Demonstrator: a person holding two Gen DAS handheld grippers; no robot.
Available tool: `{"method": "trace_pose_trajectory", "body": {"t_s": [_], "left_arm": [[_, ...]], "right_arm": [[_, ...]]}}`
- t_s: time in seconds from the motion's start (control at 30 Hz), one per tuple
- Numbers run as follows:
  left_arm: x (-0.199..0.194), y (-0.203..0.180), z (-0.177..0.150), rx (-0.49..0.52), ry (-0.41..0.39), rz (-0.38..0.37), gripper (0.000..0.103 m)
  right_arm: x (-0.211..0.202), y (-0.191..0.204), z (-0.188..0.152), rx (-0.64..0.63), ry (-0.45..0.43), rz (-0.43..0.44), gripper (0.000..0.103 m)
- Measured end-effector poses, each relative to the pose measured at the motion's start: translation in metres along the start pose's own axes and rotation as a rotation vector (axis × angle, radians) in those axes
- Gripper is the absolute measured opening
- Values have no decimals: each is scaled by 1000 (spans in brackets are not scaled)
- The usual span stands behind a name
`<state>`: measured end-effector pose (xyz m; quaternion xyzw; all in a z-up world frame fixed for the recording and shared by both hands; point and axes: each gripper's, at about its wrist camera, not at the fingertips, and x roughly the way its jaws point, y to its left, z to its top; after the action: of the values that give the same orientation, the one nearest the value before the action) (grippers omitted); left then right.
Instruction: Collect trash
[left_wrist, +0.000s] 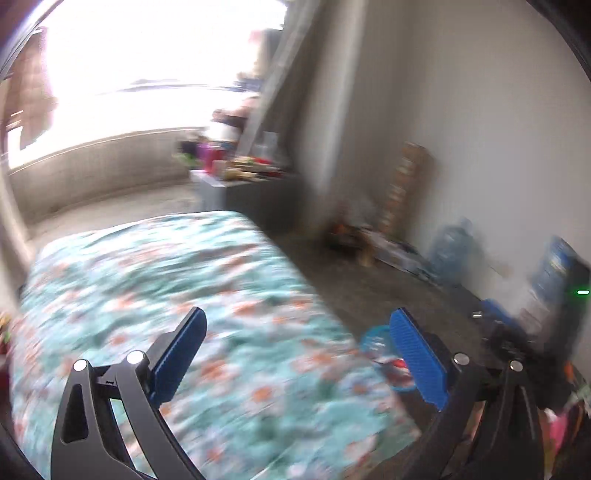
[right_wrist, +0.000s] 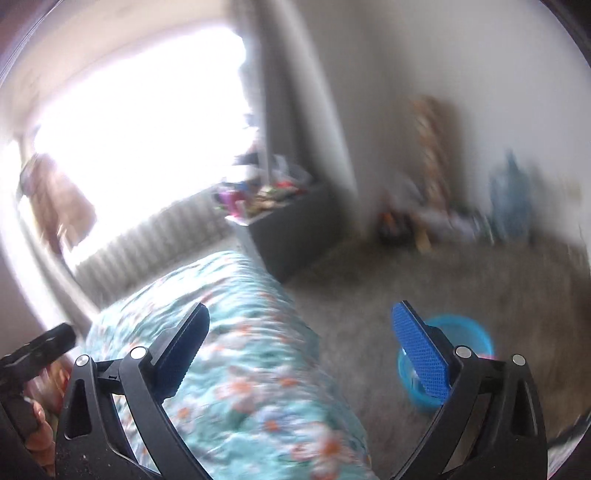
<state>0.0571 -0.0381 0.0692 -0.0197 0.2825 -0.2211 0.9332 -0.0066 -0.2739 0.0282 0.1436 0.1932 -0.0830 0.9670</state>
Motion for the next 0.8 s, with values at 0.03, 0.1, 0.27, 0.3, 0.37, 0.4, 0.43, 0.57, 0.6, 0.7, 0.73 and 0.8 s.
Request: {"method": "trace_pose_trajectory", "body": {"t_s": [0.03, 0.1, 0.27, 0.3, 0.37, 0.4, 0.43, 0.57, 0.6, 0.7, 0.73, 0.8], "left_arm": [[-10, 10, -7, -21, -10, 38, 97], [-22, 29, -18, -25, -16, 119, 97], [-39, 51, -48, 22, -20, 331, 97], [-41, 55, -53, 24, -11, 341, 97], [-41, 59, -62, -2, 10, 364, 97], [-40, 61, -68, -24, 22, 367, 97], [-38, 62, -74, -49, 40, 371, 97], [-16, 63, -96, -113, 156, 390, 97], [-12, 61, -102, -115, 184, 394, 97], [2, 58, -113, -111, 262, 377, 97], [6, 57, -116, -112, 283, 371, 97], [8, 54, -117, -117, 296, 364, 97]], "right_arm": [[-6, 11, 1, -38, -6, 9, 95], [-16, 35, 0, -105, -16, 34, 95], [-35, 72, -15, -231, -10, 51, 95], [-37, 76, -20, -253, 8, 42, 95], [-34, 87, -31, -312, 73, -1, 95], [-34, 94, -37, -342, 110, -18, 95], [-31, 97, -47, -368, 142, -34, 95], [-22, 91, -80, -431, 282, -126, 95], [-20, 87, -88, -427, 318, -137, 95], [-19, 75, -103, -389, 388, -174, 95], [-18, 70, -104, -372, 402, -186, 95], [-18, 63, -104, -351, 414, -206, 95]]}}
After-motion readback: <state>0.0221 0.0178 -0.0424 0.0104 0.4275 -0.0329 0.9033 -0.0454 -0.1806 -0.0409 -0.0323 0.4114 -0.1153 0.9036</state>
